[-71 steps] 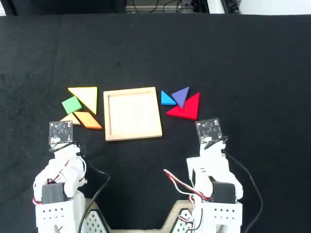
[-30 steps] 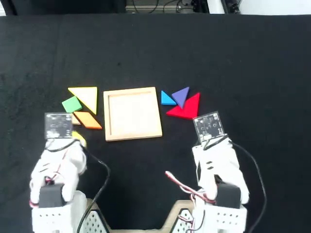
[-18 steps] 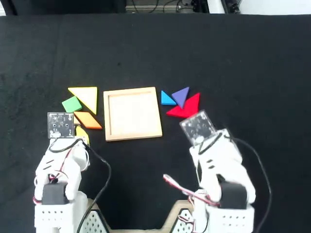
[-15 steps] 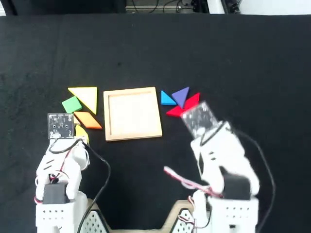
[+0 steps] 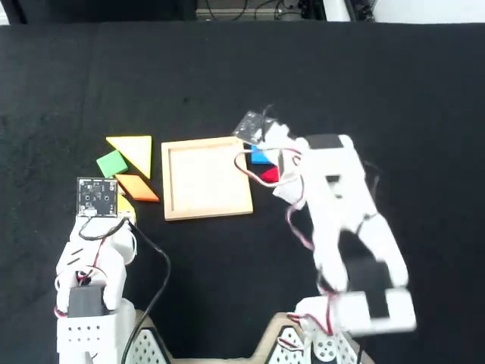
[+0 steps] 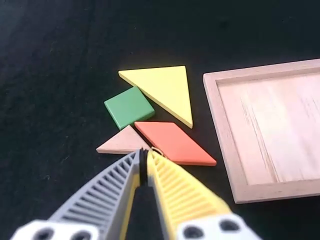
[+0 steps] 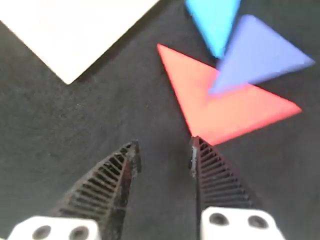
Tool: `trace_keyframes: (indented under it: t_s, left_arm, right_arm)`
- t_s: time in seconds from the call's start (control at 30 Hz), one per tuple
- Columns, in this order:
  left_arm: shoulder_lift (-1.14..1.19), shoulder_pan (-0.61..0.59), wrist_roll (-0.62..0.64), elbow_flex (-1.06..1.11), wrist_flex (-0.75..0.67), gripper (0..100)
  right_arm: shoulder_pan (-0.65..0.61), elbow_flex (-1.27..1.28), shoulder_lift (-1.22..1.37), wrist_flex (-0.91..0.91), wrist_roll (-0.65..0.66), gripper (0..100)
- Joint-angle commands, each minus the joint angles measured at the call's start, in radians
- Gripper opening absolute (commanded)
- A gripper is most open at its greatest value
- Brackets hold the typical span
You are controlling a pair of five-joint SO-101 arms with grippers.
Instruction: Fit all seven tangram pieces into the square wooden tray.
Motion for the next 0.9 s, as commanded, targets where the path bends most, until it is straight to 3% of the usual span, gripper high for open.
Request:
trace_keyframes:
  t_s: [0.0, 0.27, 0.43, 0.87]
  left_arm:
    - [-0.008, -0.010, -0.008, 0.005, -0.014, 3]
    - [-0.008, 0.010, -0.009, 0.005, -0.021, 3]
    - [-0.008, 0.016, -0.011, 0.015, -0.025, 3]
    - [-0.008, 0.054, -0.052, 0.019, -0.021, 3]
  right_arm:
    - [0.011, -0.168, 0.148, 0.000, 0.064, 17.3]
    - [0.020, -0.297, 0.189, 0.064, 0.198, 18.1]
    - [0.051, -0.321, 0.203, 0.071, 0.261, 31.4]
    - [0.041, -0.433, 0.420, 0.074, 0.310, 29.6]
